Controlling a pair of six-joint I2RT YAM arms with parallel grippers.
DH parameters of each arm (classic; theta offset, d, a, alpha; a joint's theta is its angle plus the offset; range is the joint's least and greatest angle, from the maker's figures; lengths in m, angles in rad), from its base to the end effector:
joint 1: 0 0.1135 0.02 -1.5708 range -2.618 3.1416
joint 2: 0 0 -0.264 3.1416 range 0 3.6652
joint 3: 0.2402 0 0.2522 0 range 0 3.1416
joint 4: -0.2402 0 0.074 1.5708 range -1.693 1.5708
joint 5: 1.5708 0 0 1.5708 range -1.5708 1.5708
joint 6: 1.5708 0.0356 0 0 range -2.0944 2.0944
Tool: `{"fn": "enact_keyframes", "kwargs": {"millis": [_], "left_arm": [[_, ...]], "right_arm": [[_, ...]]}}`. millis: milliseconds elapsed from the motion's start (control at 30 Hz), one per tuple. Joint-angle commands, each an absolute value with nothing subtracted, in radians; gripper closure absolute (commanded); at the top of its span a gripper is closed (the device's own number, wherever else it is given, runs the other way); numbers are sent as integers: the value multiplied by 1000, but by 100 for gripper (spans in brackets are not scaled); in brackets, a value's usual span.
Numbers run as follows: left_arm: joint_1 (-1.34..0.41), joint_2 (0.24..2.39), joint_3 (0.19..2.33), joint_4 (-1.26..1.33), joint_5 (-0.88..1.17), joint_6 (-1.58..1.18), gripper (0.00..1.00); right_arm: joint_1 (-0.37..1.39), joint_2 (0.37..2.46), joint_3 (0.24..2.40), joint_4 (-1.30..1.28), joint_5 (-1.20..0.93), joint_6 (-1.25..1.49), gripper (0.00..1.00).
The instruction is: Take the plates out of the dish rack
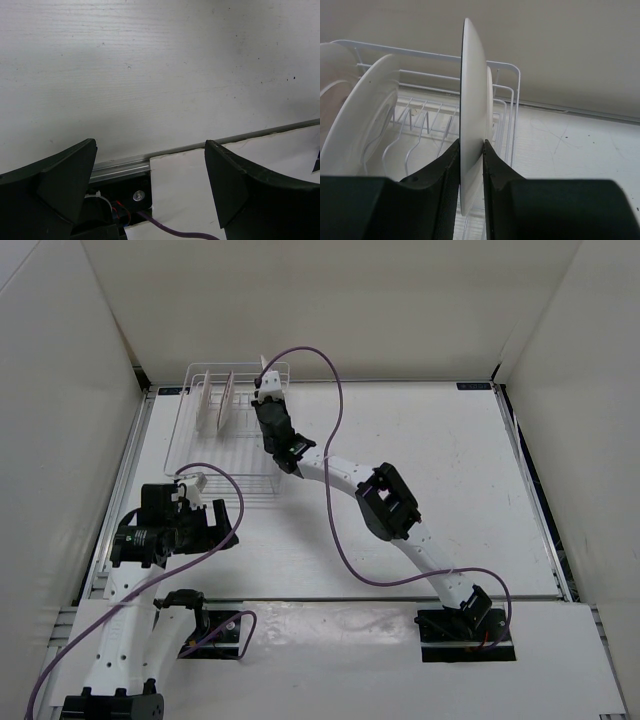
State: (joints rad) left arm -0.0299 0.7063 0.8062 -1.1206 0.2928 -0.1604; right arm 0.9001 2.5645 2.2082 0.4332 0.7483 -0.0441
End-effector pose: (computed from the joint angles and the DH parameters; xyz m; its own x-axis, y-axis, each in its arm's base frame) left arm 0.1131 -0.0137 0.2768 -0.8698 -0.1270 -0.4768 0.0411 0.9443 -0.3264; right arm 0.3866 0.4484 0.2360 0.0544 0.0166 -0.9984 -0.1502 0.9886 0.0083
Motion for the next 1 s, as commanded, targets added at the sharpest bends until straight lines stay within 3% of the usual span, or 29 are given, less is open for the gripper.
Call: {"fn": "enact_keyframes", "kwargs": {"millis": [0, 967], "left_arm": [[-26, 695, 799, -1104, 311, -150, 0], [-26, 673, 795, -1103, 314, -149, 0]], "right_arm": [[919, 2436, 2233, 658, 807, -71, 100], [919, 2407, 2313, 838, 830, -205, 100]]}}
